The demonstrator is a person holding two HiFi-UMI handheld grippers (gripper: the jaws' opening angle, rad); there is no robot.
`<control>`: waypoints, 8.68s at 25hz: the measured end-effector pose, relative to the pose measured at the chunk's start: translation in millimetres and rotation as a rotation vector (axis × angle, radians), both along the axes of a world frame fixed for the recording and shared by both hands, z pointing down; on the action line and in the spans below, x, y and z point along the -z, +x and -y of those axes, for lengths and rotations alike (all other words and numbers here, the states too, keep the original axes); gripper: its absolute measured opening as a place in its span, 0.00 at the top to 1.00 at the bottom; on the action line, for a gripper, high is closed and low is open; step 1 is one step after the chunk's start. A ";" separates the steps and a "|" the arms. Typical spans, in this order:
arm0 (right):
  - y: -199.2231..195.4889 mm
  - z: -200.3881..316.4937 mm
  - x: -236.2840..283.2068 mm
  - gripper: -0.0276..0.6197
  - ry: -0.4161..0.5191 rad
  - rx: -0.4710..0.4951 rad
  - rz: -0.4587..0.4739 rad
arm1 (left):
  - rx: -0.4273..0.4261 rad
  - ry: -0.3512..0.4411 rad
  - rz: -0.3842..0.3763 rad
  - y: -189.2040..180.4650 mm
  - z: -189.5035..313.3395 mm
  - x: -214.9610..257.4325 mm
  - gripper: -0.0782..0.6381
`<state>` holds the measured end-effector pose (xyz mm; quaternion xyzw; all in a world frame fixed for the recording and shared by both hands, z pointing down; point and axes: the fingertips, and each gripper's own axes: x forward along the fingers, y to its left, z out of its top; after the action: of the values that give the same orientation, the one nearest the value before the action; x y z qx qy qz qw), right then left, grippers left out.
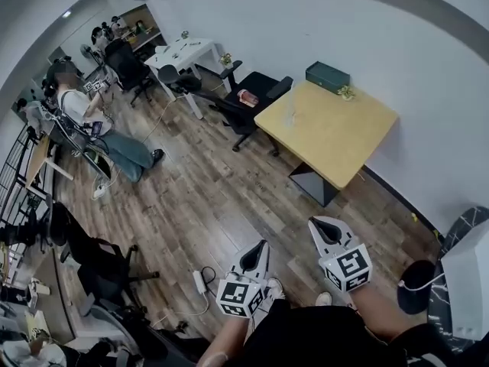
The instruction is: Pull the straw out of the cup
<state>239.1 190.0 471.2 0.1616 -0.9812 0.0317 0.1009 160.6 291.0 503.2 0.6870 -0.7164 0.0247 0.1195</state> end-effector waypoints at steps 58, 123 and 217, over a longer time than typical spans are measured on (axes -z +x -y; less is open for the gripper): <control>-227.3 206.4 -10.8 0.04 -0.002 -0.278 0.022 | -0.094 -0.026 -0.014 -239.3 153.3 -0.4 0.86; -359.2 588.2 -149.2 0.21 -0.228 -0.674 -0.239 | -0.599 -0.037 0.022 -449.4 617.5 -29.0 0.86; -335.9 541.5 79.8 0.90 0.249 -0.570 0.133 | -0.624 0.024 0.056 -371.4 619.3 -1.7 0.86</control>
<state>-96.8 -351.6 391.3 0.4389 -0.8971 -0.0511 0.0031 -210.8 -328.3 504.9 0.8741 -0.4742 0.0705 0.0782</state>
